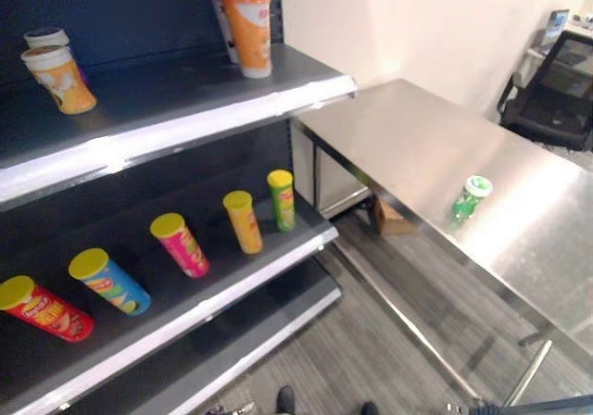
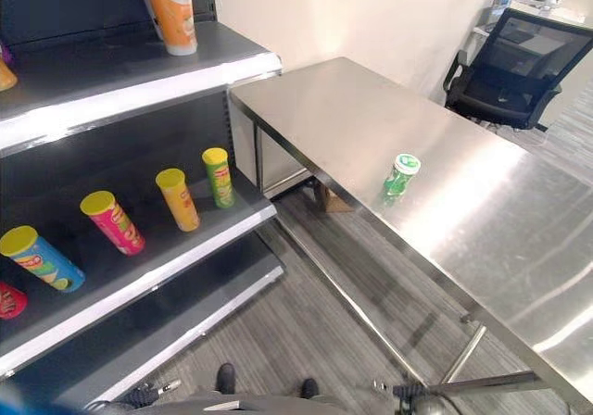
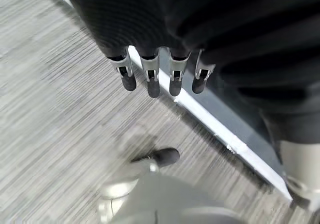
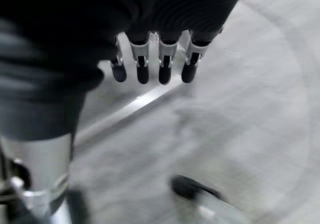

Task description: Put the goods on the table back onto the shelves and tidy them up.

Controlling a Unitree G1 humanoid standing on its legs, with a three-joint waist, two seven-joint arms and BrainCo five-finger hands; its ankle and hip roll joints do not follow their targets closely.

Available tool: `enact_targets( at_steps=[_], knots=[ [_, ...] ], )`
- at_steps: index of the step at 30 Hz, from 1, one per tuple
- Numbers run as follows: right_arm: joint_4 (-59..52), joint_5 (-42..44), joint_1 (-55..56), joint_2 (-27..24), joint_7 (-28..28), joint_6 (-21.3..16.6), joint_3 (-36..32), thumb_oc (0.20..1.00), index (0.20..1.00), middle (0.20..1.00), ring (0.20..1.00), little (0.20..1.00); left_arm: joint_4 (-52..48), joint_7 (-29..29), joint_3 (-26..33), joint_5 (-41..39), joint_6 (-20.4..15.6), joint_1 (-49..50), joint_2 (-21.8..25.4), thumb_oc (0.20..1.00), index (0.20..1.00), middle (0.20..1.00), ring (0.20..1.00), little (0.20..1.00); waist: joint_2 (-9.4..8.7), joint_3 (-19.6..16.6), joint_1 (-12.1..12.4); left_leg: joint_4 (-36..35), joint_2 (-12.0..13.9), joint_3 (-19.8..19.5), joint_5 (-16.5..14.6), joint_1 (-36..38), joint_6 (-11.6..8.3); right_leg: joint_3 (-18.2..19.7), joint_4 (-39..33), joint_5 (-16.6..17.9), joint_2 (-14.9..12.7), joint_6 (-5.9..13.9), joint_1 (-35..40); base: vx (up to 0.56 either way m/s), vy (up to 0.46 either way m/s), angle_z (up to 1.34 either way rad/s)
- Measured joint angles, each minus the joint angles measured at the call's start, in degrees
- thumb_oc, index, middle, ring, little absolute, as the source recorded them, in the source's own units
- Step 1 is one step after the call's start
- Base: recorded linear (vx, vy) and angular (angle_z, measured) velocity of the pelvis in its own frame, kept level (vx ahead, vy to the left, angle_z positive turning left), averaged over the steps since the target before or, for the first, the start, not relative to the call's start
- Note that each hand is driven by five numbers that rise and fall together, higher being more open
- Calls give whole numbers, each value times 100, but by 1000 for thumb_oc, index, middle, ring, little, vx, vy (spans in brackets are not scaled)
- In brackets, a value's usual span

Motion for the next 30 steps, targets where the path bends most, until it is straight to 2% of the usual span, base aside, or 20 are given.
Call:
enact_targets(
  at_steps=[1,2,4,6,8,9,10,12,13,15,16,18,20,24,27,30],
  knots=[
    [-40,0,37,-207,11,-62,-4,1000,1000,1000,1000,1000,-28,-9,-3,44,-1,9,-34,1000,1000,1000,1000,1000,154,-45,-16,-118,162,17,68,98,-66,-55,-1,-17,112,3,12,62,-52,20],
    [-6,0,1,-325,3,-72,-12,1000,1000,1000,1000,1000,-28,-11,-3,100,3,-3,-40,1000,1000,1000,1000,1000,161,-32,-35,-200,178,42,178,183,-65,-79,-1,-42,114,28,64,48,-45,11],
    [-118,2,19,-641,167,-20,15,1000,1000,1000,1000,1000,-134,-53,-4,189,-5,6,29,1000,1000,1000,1000,1000,203,-64,8,-373,170,116,208,337,-46,-54,-2,-62,103,47,134,46,-45,-4],
    [-1224,125,395,-1091,543,103,5,1000,1000,1000,1000,1000,-217,-159,0,204,9,14,205,1000,1000,1000,1000,1000,187,-52,-41,-407,174,135,208,346,-46,-43,-1,-66,104,51,117,46,-20,-4],
    [-2484,422,871,-1655,935,-51,-117,1000,1000,1000,1000,1000,-362,-191,22,211,-3,114,336,1000,1000,1000,1000,1000,188,-38,-145,-408,174,139,212,345,-45,-53,-1,-63,100,67,117,23,10,0],
    [-2988,630,1032,-2012,1175,-14,-162,1000,1000,1000,1000,1000,-366,-232,53,227,0,146,358,1000,1000,1000,1000,1000,166,-22,-191,-408,173,152,208,360,-49,-62,-1,-65,96,96,150,52,31,1],
    [-3553,786,1292,-2574,1404,-48,-164,1000,1000,1000,1000,1000,-373,-263,49,298,-11,175,346,1000,1000,1000,1000,1000,223,-38,-271,-410,162,149,201,375,-55,-73,-1,-82,77,105,181,57,34,5],
    [-3793,1027,1327,-3368,1851,-84,-142,1000,1000,1000,1000,1000,-367,-359,-4,389,-26,231,340,1000,1000,1000,1000,1000,219,-32,-307,-410,158,156,183,456,-80,-95,-1,-100,69,103,266,52,33,1],
    [-3757,1042,1303,-3542,2008,-62,-19,1000,1000,1000,1000,1000,-365,-383,-30,407,-36,230,323,1000,1000,1000,1000,1000,184,-48,-308,-411,165,155,175,464,-87,-94,-1,-118,76,107,275,51,29,1],
    [-3514,1071,1006,-3608,2306,-6,410,1000,1000,1000,1000,1000,-362,-496,-182,425,-85,146,299,1000,1000,1000,1000,1000,131,-56,-299,-410,180,154,177,451,-85,-116,0,-126,91,103,271,46,35,5],
    [-3314,1070,647,-3406,2441,60,768,1000,1000,1000,1000,1000,-351,-580,-224,427,-79,138,230,1000,1000,1000,1000,1000,110,-57,-295,-410,179,155,178,453,-84,-115,-1,-124,92,102,272,31,34,1],
    [-3493,1071,534,-3153,2519,105,834,1000,1000,1000,1000,1000,-347,-588,-217,427,-80,118,121,1000,1000,1000,1000,1000,122,-62,-291,-410,164,158,178,453,-84,-113,-1,-125,77,102,268,15,18,0],
    [-3801,1081,508,-2988,2608,107,894,1000,1000,1000,1000,1000,-337,-591,-216,427,-79,122,44,1000,1000,1000,1000,1000,207,-69,-285,-410,154,161,180,460,-82,-118,-1,-124,65,104,260,38,41,2],
    [-4447,1200,438,-3072,2669,107,913,1000,1000,1000,1000,1000,-241,-587,-202,433,-68,141,11,1000,1000,1000,1000,1000,312,-79,-286,-410,158,157,180,467,-83,-141,0,-127,64,108,272,26,30,1],
    [-5187,1620,344,-3304,2645,87,845,1000,1000,1000,1000,1000,-244,-582,-150,434,-70,138,-62,1000,1000,1000,1000,1000,368,-109,-293,-410,155,173,179,480,-84,-137,-1,-128,60,110,274,24,30,-1],
    [-5663,1989,311,-3322,2547,-175,363,1000,1000,1000,1000,1000,-247,-578,-149,436,-78,132,-163,1000,1000,1000,1000,1000,399,-125,-301,-411,154,202,168,543,-98,-102,-1,-139,55,120,311,34,34,-3]
  ],
)
